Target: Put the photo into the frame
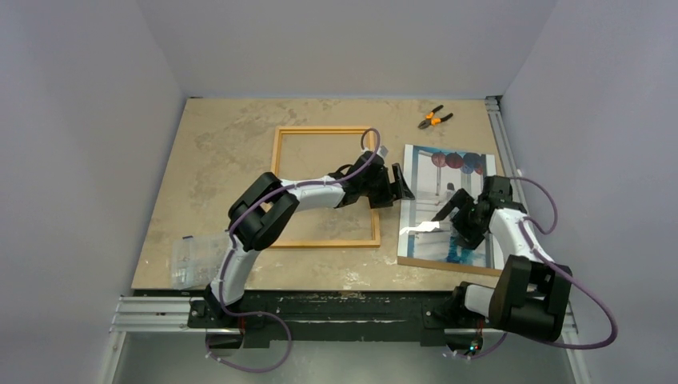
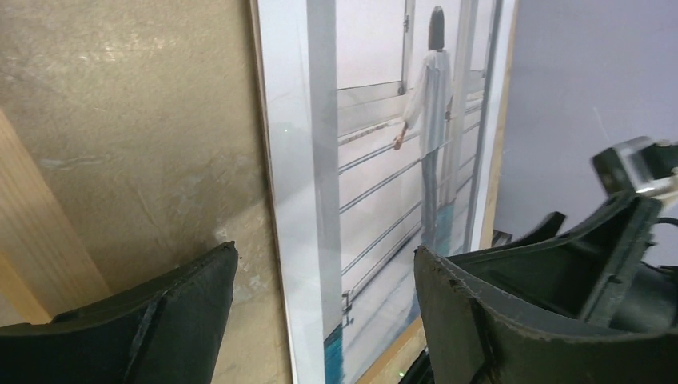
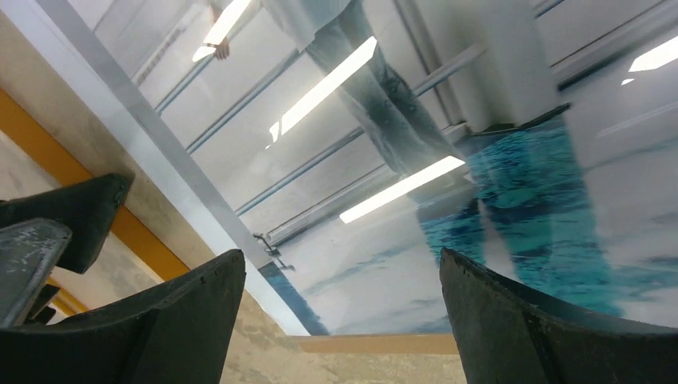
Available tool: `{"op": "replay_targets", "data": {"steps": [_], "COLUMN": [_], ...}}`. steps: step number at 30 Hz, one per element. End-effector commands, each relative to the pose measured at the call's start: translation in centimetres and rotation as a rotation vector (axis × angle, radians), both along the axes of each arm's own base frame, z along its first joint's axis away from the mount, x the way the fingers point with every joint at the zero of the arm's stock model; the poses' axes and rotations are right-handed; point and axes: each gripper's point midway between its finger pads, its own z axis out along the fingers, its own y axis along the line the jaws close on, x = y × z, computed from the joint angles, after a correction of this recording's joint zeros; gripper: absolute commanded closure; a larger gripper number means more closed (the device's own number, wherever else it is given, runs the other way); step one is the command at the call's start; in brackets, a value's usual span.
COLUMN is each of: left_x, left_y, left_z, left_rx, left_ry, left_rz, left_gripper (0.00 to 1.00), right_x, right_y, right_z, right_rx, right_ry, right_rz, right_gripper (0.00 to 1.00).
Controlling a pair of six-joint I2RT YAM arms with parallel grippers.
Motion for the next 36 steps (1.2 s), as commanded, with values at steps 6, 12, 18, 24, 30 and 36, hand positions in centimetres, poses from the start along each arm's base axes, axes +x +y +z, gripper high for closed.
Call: {"op": "replay_targets", "data": {"steps": [6,12,18,24,30,36], "left_x": [0.9,0.2,-0.4,-0.8,-1.0,-1.2], "left_y": [0.0,-0.1,-0.2,-0.3,-0.6,-0.8], "left_z": [2.4,1.8,1.5,1.1,0.9,0.9], "left_rx": [0.022,0.028,0.023,0.024,0.01,0.003], "left_ry": [-0.071,-0.055,-0.037,-0.025,-0.014,-0.009], "left_rz": [-0.016,-0.043,-0.067,-0.08,-0.094,-0.106], "left_gripper": [0.19,0.17,0.15,0.14,0.14,0.14], "right_x": [3.2,4.2,3.3,1.6,0.6,0.2], "right_y": [-5.9,-8.6,-12.4,-14.2,-14.8,-15.6], "right_z": [6.0,6.8,5.6,3.0,0.6,0.3], "right_rx": [-0.302,-0.371,-0.378,-0.331,-0.331,-0.37], "right_ry": [-0.074,-0.055,-0.001,0.057,0.106,0.119], "right_rz": [-0.082,-0.165,-0.292,-0.372,-0.409,-0.434], "right_gripper": [0.05,0.02,0.01,0.02,0.02,0.02]}}
